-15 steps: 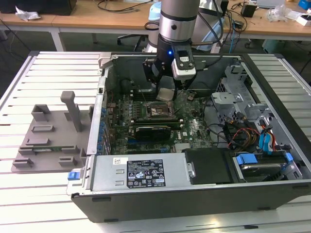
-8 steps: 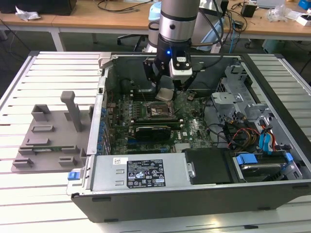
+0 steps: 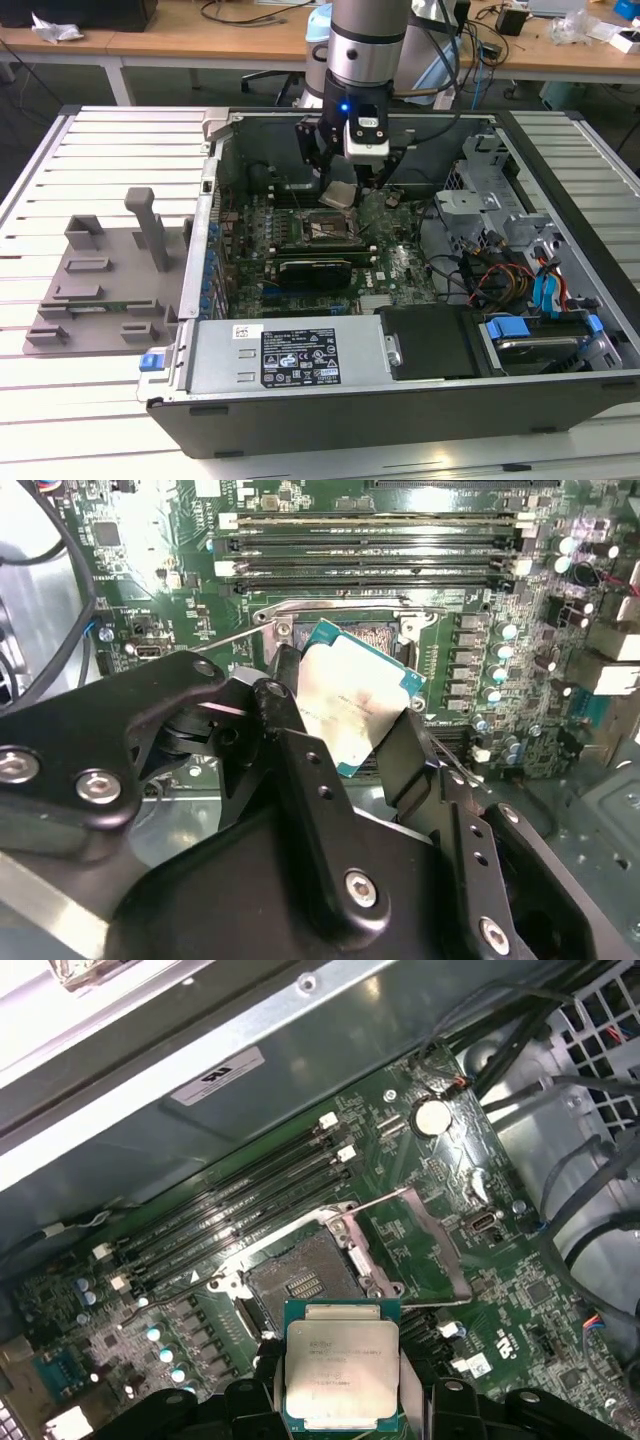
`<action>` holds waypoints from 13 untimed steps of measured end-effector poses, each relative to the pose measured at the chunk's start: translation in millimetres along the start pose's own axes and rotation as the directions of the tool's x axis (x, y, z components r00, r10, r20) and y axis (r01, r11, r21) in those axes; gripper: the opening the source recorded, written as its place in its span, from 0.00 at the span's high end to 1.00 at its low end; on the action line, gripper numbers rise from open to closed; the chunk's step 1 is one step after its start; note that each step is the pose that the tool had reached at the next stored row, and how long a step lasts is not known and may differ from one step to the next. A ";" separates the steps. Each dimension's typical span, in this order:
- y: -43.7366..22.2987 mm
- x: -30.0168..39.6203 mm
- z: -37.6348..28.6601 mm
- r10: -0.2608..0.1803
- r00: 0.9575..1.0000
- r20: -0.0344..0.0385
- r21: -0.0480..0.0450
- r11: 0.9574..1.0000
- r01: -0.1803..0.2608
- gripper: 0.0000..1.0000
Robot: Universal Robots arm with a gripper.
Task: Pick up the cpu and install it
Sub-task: 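Place the cpu into insertion slot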
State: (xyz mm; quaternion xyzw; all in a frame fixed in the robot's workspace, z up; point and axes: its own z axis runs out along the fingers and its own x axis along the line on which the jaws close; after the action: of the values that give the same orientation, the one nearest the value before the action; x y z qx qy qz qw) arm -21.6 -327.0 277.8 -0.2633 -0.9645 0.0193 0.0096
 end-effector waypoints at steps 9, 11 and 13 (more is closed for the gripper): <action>0.0 0.0 0.2 0.121 0.993 -0.004 0.001 0.993 -0.121 0.45; 0.0 0.0 0.2 0.137 0.990 -0.005 0.001 0.991 -0.137 0.45; 0.0 0.0 0.2 0.155 0.988 -0.005 0.001 0.988 -0.155 0.45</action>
State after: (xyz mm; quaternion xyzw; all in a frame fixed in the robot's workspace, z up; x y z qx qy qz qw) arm -21.6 -327.0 277.6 -0.3374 -0.9411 0.0197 0.0108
